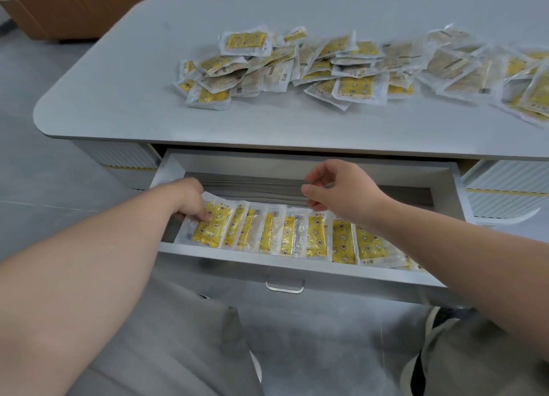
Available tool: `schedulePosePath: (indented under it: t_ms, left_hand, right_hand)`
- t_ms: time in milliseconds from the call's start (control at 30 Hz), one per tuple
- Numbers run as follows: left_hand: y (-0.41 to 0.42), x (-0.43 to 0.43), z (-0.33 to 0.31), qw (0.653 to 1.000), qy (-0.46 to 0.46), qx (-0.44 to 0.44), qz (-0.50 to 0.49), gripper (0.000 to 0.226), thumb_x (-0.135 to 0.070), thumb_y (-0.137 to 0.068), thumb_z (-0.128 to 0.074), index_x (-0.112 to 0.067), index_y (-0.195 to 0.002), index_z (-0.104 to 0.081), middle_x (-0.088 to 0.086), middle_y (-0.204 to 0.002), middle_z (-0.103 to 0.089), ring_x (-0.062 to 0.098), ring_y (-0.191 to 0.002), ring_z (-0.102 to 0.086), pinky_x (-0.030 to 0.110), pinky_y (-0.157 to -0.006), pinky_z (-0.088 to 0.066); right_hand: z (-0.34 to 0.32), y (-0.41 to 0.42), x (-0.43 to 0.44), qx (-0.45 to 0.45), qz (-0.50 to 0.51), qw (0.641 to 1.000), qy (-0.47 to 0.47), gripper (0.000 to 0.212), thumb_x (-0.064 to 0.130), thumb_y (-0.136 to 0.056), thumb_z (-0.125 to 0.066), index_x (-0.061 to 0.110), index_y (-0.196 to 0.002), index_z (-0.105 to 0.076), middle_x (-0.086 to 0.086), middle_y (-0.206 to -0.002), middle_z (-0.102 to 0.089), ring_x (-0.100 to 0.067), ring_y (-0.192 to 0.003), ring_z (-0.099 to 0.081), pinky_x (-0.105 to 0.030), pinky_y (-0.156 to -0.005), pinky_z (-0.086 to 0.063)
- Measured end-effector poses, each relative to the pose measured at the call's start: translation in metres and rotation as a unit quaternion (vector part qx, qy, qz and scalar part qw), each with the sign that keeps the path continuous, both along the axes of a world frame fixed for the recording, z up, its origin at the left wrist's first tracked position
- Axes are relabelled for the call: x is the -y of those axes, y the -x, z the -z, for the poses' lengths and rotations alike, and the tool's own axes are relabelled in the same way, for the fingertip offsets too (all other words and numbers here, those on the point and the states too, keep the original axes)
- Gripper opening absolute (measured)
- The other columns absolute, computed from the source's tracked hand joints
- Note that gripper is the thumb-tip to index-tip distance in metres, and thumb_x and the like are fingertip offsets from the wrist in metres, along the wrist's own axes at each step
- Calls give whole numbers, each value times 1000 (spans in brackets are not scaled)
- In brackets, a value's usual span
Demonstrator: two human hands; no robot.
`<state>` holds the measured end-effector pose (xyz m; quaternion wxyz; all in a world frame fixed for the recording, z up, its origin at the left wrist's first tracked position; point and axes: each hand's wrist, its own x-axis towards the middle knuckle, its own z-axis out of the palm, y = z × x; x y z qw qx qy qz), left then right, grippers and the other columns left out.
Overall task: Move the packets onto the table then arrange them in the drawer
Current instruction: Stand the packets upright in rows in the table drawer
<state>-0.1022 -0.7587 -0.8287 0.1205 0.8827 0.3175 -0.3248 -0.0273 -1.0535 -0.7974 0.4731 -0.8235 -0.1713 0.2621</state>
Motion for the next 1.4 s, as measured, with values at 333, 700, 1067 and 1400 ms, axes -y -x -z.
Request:
schedulePosePath:
  t_ms: [333, 700, 1067, 1400]
  left_hand:
    - [-2, 29, -1, 985, -145, -70, 55, 52, -49, -81, -77, -13, -117, -64, 1, -90, -58, 20, -80, -61, 30, -64, -50]
    - [-57, 93, -90, 880, -187, 405, 165, 41, -41, -102, -46, -16, -82, -70, 1, -94, -65, 25, -92, -61, 33, -66, -44]
    - [-92, 72, -58, 904, -162, 317, 236, 60, -40, -107, -28, -10, -158, -20, 0, -168, 7, 21, -154, 10, 48, -125, -6]
    - [-81, 83, -72, 725, -110, 627, 263, 27, 4, -80, -67, -5, -105, -68, 8, -111, -64, 26, -100, -63, 36, -89, -52]
  right_hand:
    - [-2, -6, 0, 53, -20, 998, 17, 8, 27, -94, -70, 24, -99, -64, 5, -92, -72, -14, -82, -73, -39, -81, -63]
    - [-36, -75, 21, 410, 9, 872, 266, 40, 44, -103, -47, 19, -130, -64, -2, -158, -36, -30, -143, -27, -48, -111, -29]
    - [-28, -89, 36, 457, -18, 851, 259, 38, 31, -107, -40, 10, -122, -68, -3, -145, -55, -36, -122, -54, -46, -98, -42]
    - [-28, -67, 33, 393, 95, 914, -17, 27, 10, -89, -73, 14, -109, -57, -1, -95, -62, -23, -87, -63, -44, -76, -55]
